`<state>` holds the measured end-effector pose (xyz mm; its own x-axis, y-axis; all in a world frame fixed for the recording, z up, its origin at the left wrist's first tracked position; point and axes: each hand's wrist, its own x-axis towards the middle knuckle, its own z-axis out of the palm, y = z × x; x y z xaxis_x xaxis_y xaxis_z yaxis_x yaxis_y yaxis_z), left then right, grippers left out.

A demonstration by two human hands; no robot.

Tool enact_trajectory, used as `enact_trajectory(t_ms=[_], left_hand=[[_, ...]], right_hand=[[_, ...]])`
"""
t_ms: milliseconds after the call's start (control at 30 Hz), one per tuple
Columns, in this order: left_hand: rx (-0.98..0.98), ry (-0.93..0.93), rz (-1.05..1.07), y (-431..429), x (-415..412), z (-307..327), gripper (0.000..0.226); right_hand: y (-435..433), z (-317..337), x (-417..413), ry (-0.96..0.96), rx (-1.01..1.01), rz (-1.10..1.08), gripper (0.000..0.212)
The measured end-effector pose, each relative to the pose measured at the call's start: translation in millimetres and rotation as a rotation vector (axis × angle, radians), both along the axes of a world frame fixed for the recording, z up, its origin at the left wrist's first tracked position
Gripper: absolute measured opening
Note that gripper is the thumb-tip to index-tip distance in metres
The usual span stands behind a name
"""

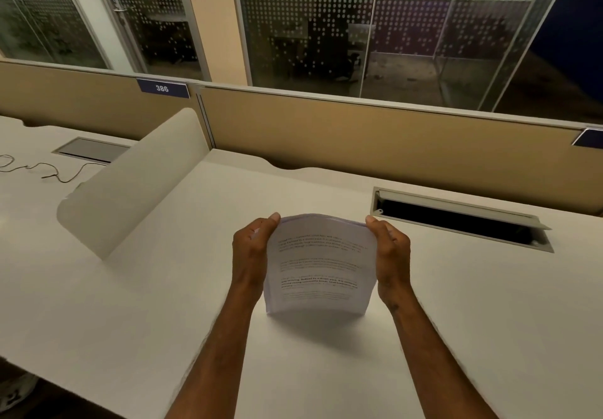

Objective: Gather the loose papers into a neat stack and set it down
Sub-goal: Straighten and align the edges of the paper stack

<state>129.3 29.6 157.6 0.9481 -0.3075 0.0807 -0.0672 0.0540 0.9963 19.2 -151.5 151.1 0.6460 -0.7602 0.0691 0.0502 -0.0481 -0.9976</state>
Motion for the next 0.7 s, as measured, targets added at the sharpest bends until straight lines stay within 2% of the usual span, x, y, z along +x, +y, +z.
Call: enact_trajectory(t_ms=[67,133,200,233,333,433,567,700], left_hand=[[0.0,0.037,-0.019,-1,1,-2,0.064],[-0.001,0.062,-0.095,2,3,-8,0.067],[0.011,0.059,-0.165,6,4,-17,0.063],[0.014,0.074,-0.19,8,3,-20,0.061],[0.048,0.089,-0.228,4,4,-22,0.04],[-0.002,0.061,-0.252,6,6,-18,0.035],[0.018,0.137,-0.316,10,-3,-33,0.035],[0.06,0.205,-0.203,5,-15,-46,0.018]], right_hand=[[-4,-2,1,-0.013,-0.003,0.041,0.047],[-11,-7,-2,-0.03,-0.035,0.156,0.071],[-17,-12,-8,-0.012,-0.042,0.275,0.081],[-19,-15,-9,0.022,-0.013,0.321,0.077],[-23,-27,-9,0.093,0.048,0.355,0.028],[-27,-32,-9,0.063,0.058,0.313,0.028],[-23,-42,-17,0.068,0.12,0.352,0.032],[-16,-54,-19,0.149,0.138,0.343,0.037]])
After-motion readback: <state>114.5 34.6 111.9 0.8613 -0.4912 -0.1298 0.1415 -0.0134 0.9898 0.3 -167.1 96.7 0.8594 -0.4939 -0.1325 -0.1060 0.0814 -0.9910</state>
